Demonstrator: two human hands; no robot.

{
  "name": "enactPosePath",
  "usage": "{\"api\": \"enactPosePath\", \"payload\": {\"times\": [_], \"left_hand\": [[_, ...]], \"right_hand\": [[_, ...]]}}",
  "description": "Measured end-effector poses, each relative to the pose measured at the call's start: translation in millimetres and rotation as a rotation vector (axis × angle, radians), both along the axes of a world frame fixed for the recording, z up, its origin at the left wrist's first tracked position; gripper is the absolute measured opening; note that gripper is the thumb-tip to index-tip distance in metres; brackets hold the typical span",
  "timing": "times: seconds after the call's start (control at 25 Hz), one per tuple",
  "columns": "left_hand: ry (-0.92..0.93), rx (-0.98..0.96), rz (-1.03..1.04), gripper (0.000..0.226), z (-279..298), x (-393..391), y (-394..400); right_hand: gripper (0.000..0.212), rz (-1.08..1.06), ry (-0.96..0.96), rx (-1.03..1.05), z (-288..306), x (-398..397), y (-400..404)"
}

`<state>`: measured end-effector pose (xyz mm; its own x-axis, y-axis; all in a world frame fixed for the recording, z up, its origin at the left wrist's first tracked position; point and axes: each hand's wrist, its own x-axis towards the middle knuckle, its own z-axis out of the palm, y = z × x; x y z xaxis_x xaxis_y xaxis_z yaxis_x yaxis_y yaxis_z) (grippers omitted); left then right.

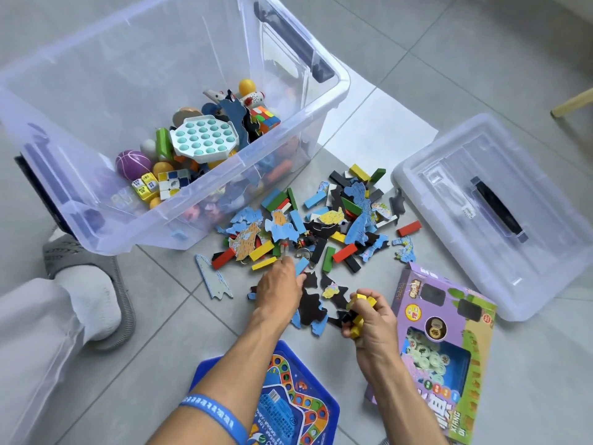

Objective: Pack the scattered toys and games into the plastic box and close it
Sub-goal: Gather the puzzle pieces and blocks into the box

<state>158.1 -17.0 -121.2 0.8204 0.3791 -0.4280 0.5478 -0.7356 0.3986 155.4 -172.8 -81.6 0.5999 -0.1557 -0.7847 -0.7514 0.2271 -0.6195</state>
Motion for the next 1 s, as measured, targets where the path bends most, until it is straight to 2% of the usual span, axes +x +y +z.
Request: {"api": "enactPosePath", "payload": {"times": [0.08,0.16,0.24,0.32,0.44,0.52,0.6,0.68,0.72,0.92,1.0], "left_hand": [[0.030,-0.092,0.064,0.027,12,-4,2],[0.031,-0.410,0.347,0.028,33,-16,7],[-0.080,-0.810,0.744,0.029,64,-31,16],[-0.300,-1.047,0.967,0.025,103,-36,29],[-0.550,-1.149,1.014,0.022,175,-11,74],[-0.587,-1.308,1.009,0.036,216,8,117],[-0.536,-1.488,1.048,0.065,243,14,151],[-0.482,-1.498,1.097,0.082,259,-3,162],[-0.482,-1.473,1.111,0.084,262,-17,158],[-0.465,-1.422,1.126,0.068,256,-84,104],[-0.410,-1.397,1.070,0.066,253,-110,80]], "right_hand": [[0.026,-0.032,0.051,0.161,8,-2,6],[0.024,-0.062,0.094,0.320,26,-3,18],[0.022,-0.083,0.111,0.457,50,-1,40],[0.019,-0.016,0.092,0.537,81,10,76],[0.005,0.156,0.023,0.597,148,47,145],[0.022,0.220,0.012,0.617,192,76,183],[0.042,0.242,0.050,0.532,220,93,195],[0.066,0.265,0.051,0.417,230,88,185],[0.068,0.287,0.028,0.395,233,74,175],[0.041,0.189,0.018,0.335,212,-13,99],[0.042,0.160,0.018,0.279,211,-47,70]]}}
